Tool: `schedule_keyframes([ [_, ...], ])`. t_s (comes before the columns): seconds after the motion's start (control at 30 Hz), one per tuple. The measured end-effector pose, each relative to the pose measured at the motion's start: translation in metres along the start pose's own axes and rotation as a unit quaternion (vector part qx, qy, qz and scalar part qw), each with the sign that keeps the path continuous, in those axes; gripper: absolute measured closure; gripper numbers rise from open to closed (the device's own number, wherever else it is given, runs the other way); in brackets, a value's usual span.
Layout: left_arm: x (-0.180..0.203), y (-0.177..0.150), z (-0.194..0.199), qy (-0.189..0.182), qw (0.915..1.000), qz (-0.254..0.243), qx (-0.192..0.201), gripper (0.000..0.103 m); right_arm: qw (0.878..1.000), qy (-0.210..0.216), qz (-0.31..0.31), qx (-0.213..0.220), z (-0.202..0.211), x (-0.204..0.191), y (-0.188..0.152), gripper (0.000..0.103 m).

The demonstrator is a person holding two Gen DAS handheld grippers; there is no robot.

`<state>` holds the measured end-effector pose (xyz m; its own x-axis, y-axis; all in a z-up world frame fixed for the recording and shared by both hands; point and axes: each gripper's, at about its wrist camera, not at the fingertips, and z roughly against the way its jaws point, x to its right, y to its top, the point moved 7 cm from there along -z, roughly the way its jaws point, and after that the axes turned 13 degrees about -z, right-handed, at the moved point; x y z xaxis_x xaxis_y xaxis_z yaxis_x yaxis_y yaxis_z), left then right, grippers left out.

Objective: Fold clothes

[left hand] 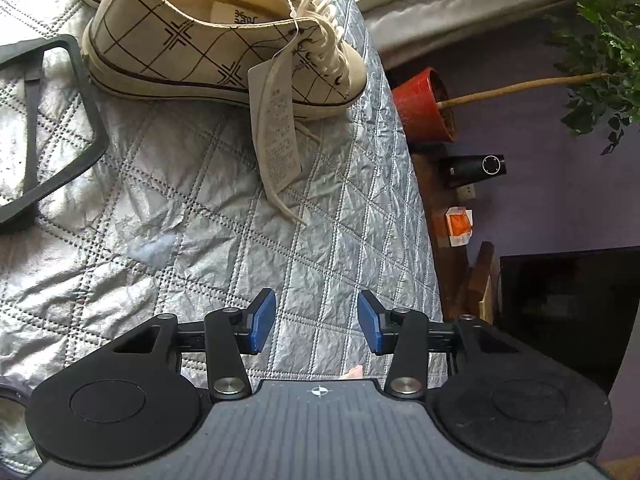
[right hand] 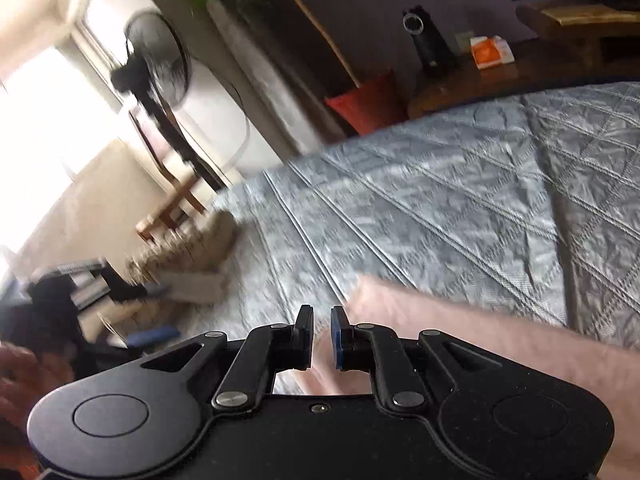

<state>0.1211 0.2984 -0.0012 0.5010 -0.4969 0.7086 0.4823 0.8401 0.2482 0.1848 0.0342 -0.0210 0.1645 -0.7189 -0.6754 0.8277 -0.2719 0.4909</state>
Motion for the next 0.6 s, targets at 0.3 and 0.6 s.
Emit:
schedule_keyframes([
  [0.3, 0.003, -0.003, -0.004, -0.010, 0.9999, 0.000, -0.008, 0.049, 0.970, -0.089, 0.217, -0.055, -0.027, -0.039, -0.033, 0.064],
  [0.6, 0.004, -0.005, -0.005, -0.016, 0.9998, -0.004, -0.012, 0.046, 0.991, -0.093, 0.085, -0.044, -0.037, -0.006, -0.023, 0.098],
])
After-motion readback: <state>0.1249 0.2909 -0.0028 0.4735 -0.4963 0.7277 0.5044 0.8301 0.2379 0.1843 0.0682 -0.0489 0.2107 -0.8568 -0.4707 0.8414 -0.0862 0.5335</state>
